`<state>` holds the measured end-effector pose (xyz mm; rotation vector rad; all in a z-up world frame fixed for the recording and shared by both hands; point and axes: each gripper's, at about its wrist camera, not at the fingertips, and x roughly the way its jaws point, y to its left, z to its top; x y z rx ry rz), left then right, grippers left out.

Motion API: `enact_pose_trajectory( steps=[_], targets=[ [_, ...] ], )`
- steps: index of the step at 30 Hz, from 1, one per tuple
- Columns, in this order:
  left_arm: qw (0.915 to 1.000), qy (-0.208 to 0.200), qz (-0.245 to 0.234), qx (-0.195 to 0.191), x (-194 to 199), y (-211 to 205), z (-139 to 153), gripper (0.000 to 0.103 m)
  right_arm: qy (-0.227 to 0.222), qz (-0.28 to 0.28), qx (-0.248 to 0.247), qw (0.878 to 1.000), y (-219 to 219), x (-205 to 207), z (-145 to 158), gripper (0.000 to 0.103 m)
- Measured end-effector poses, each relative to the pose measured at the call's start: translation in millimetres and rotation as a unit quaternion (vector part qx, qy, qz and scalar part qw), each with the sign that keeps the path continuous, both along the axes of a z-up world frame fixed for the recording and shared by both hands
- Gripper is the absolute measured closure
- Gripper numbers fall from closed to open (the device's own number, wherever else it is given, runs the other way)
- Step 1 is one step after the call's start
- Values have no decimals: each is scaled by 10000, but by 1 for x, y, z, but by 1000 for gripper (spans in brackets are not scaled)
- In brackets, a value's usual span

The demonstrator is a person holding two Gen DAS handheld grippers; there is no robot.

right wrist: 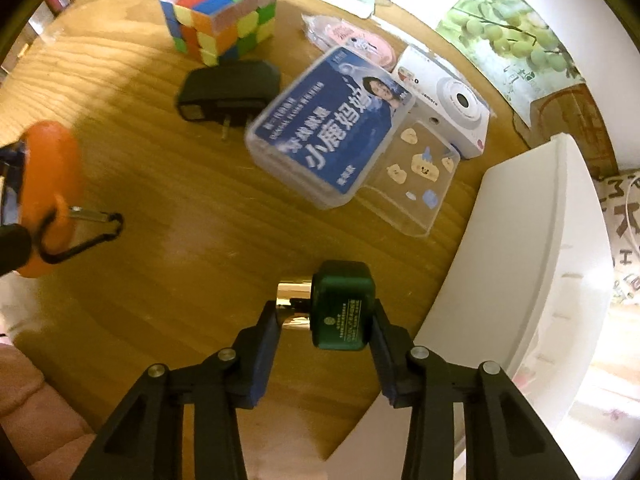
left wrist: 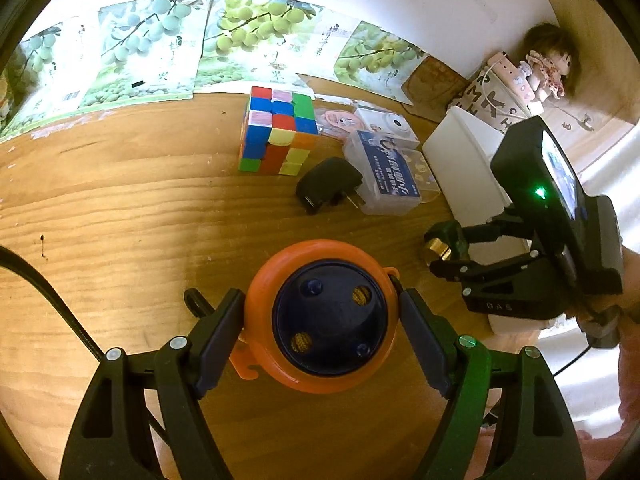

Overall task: Organize rigid objects
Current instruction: 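Carry the reel in the left tool and the jar in the right tool over the bin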

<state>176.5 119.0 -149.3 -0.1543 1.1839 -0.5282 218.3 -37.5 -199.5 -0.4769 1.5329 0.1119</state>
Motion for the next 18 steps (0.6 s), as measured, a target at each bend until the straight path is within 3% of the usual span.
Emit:
enact_pose_trajectory(
  steps=[10,18],
  targets=[
    [9995,-143,272,39,-15,0,14,22,-97,-95,335,9993,6,-43,10,60],
    [9982,-395,452,85,-28,-8,31,22,-395,-3,652,9971,5,-75,48,60]
  ],
)
